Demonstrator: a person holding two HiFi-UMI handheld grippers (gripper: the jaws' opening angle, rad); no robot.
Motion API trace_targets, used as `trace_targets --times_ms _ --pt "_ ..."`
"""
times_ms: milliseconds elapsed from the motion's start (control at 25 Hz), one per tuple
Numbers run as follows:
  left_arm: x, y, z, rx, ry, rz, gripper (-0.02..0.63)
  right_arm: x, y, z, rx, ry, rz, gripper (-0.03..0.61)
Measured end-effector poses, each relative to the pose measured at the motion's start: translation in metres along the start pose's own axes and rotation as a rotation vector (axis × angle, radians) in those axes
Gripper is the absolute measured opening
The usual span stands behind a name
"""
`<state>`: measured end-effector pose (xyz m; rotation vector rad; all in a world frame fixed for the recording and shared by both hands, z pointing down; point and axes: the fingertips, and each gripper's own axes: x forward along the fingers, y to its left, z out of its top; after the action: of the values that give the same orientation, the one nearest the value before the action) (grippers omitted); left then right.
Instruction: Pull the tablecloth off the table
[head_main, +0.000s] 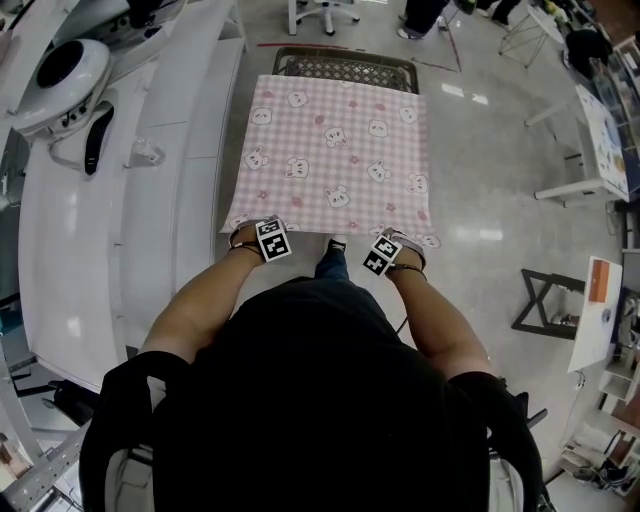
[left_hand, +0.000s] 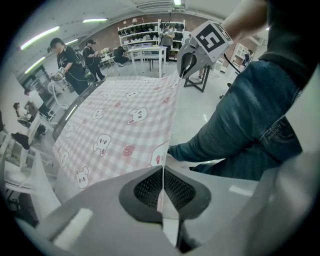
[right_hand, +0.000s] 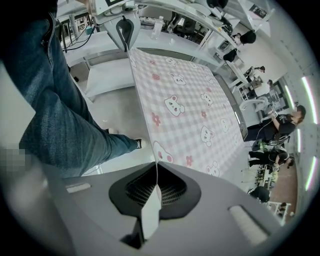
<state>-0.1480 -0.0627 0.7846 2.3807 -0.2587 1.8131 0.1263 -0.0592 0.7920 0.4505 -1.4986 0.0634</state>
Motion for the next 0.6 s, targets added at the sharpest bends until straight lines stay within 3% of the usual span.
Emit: trace_targets --times_ms 600 --pt "-0.015 -0.048 -0.02 0.024 -0.032 0.014 0.0 -0.024 0.054 -0.008 0.048 0.007 -0.027 0.028"
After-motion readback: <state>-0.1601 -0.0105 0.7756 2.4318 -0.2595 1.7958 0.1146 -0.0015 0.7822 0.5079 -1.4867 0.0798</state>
